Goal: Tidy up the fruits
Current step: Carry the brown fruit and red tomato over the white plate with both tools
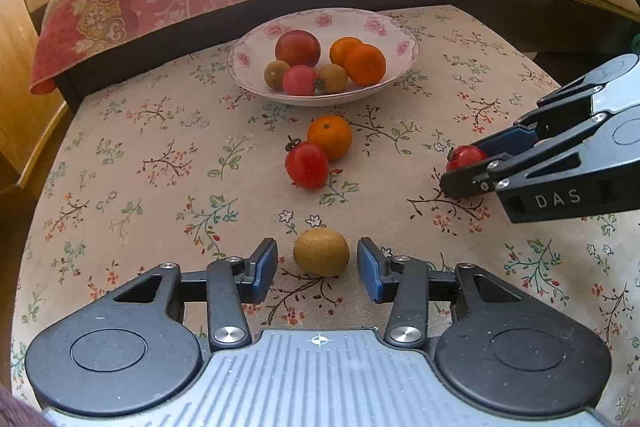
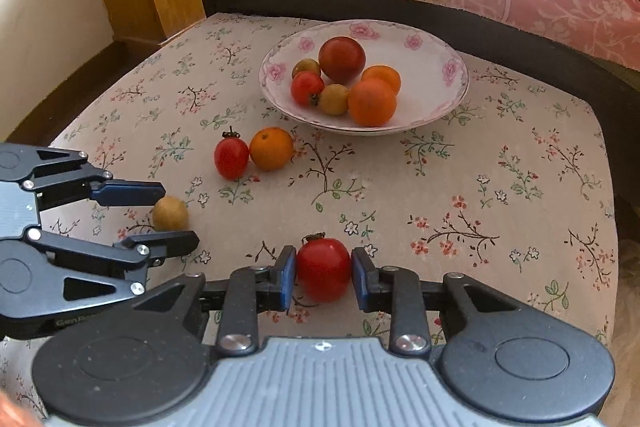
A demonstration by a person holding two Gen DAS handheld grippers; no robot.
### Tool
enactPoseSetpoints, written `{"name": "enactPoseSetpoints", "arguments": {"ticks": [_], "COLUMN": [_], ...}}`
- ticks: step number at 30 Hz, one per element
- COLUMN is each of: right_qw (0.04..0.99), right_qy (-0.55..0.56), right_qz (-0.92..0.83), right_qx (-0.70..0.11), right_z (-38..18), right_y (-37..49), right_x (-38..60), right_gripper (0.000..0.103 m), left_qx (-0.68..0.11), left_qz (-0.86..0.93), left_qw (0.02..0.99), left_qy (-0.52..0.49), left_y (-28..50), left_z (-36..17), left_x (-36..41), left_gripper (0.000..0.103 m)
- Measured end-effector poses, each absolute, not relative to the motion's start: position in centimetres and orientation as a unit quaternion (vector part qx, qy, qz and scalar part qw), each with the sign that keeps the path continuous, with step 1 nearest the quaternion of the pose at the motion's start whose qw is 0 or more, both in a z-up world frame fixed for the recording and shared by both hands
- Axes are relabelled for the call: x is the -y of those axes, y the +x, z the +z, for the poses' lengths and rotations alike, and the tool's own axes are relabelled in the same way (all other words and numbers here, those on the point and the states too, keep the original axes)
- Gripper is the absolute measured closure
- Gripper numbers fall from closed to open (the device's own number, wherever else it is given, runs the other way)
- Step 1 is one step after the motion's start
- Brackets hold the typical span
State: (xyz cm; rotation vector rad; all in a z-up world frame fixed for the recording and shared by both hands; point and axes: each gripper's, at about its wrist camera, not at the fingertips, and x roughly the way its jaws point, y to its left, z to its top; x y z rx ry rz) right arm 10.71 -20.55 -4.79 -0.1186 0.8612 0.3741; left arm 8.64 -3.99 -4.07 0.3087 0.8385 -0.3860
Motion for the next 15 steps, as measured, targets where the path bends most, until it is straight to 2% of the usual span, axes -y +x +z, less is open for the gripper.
{"name": "enactPoseSetpoints", "arguments": {"ticks": [3, 8, 15], "right_qw": [0.889, 0.888, 0.886], "right_qy": [-0.062, -0.062, -0.071], "right_qz": [0.18, 0.177, 0.172], "right_qx": [-0.416, -0.42, -0.425], "right_z": [-4.81, -4.84, -4.35], "right_y": [10.57, 10.51, 10.08], "right_x": [20.42, 20.47, 19.9], "right_gripper": [0.07, 0.07, 0.071], "left_qx": [-0.407, -0.415, -0.412], "left_qz": [-0.187, -0.184, -0.187], "left_qw": [0.882, 0.88, 0.881], "left_qy": [0.144, 0.141, 0.139], "left_y": [8.68, 8.65, 8.48], "left_z": [-4.06, -3.99, -3.39], "left_x": [3.97, 4.18, 4.84], "left_gripper": [0.053, 0.065, 0.066]}}
